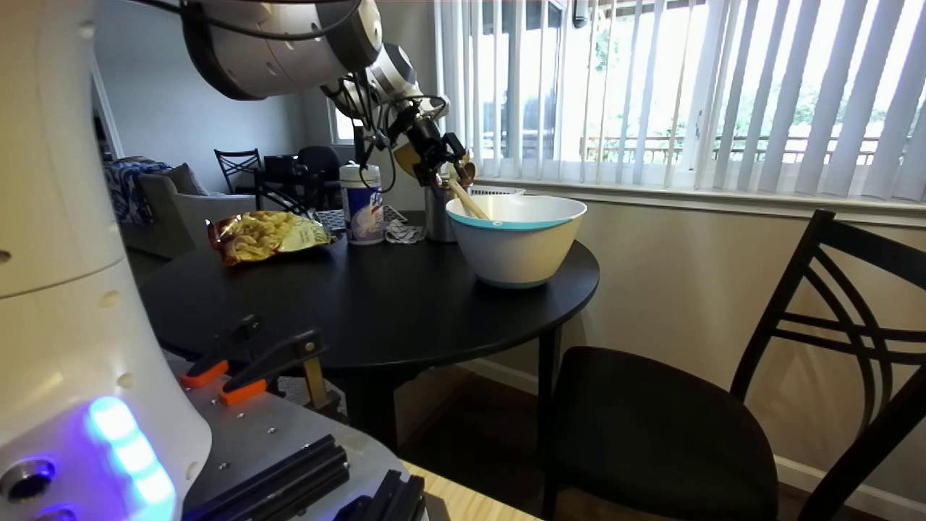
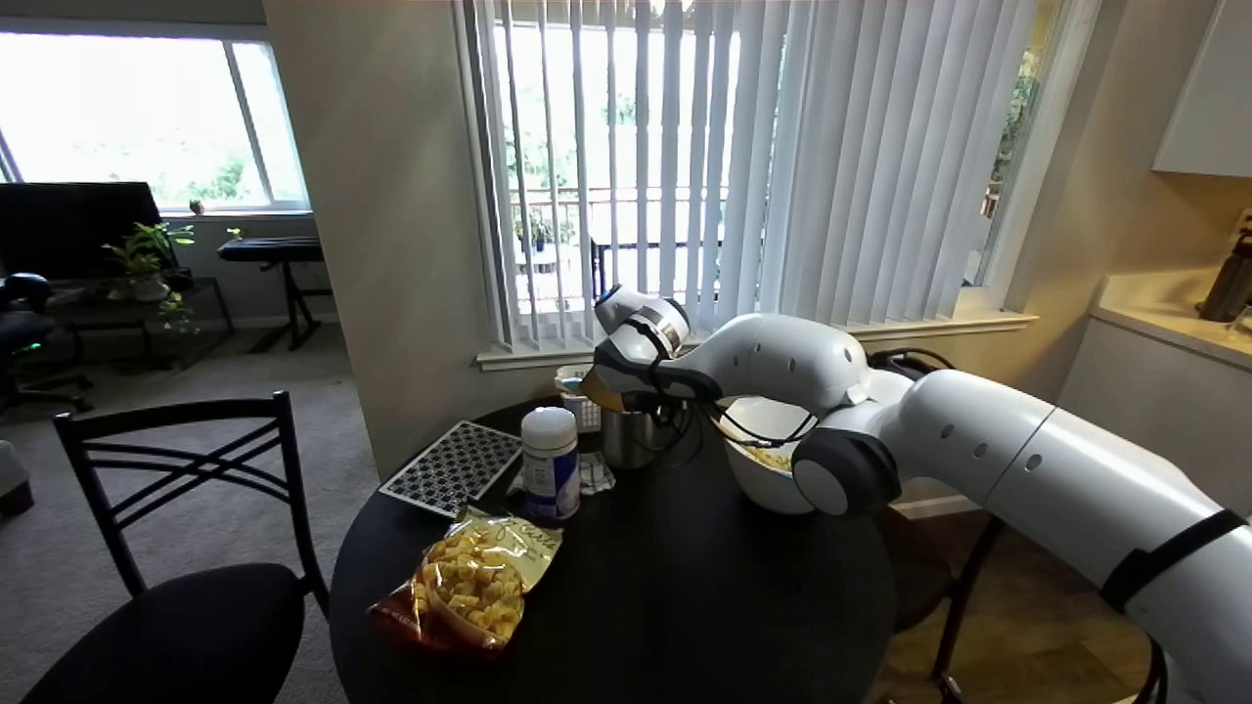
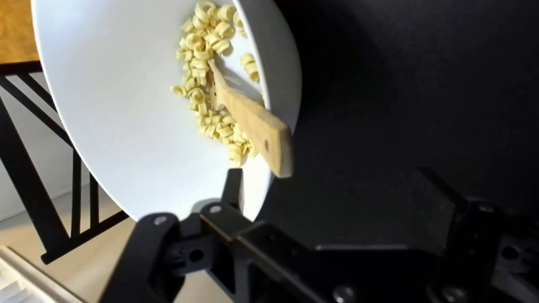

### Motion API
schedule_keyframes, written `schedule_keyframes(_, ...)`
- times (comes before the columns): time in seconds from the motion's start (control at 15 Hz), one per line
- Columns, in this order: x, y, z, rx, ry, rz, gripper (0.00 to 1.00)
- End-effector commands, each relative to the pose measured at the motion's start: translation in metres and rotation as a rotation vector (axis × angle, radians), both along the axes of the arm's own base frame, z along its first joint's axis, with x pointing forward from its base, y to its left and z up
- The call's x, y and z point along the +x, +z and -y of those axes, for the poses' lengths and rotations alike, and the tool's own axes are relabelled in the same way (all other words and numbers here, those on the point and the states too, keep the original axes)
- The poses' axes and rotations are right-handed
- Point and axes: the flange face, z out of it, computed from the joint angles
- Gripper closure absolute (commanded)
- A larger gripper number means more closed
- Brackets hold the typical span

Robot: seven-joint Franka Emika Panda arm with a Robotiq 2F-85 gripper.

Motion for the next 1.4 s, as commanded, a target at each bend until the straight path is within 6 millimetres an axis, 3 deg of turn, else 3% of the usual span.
schedule_keyframes(0.0, 0.005, 0.011, 0.001, -0.028, 0.003, 0.056, 0.00)
schedule_keyframes(0.4, 0.007, 0.024, 0.012, -0.063, -0.050, 0.092, 0.00)
schedule_keyframes(0.87, -0.001, 0.017, 0.035, -0.114, -0.155, 0.028, 0.00)
schedule_keyframes(1.33, -0.004, 0.015, 0.032, -0.124, -0.128, -0.009, 0.00)
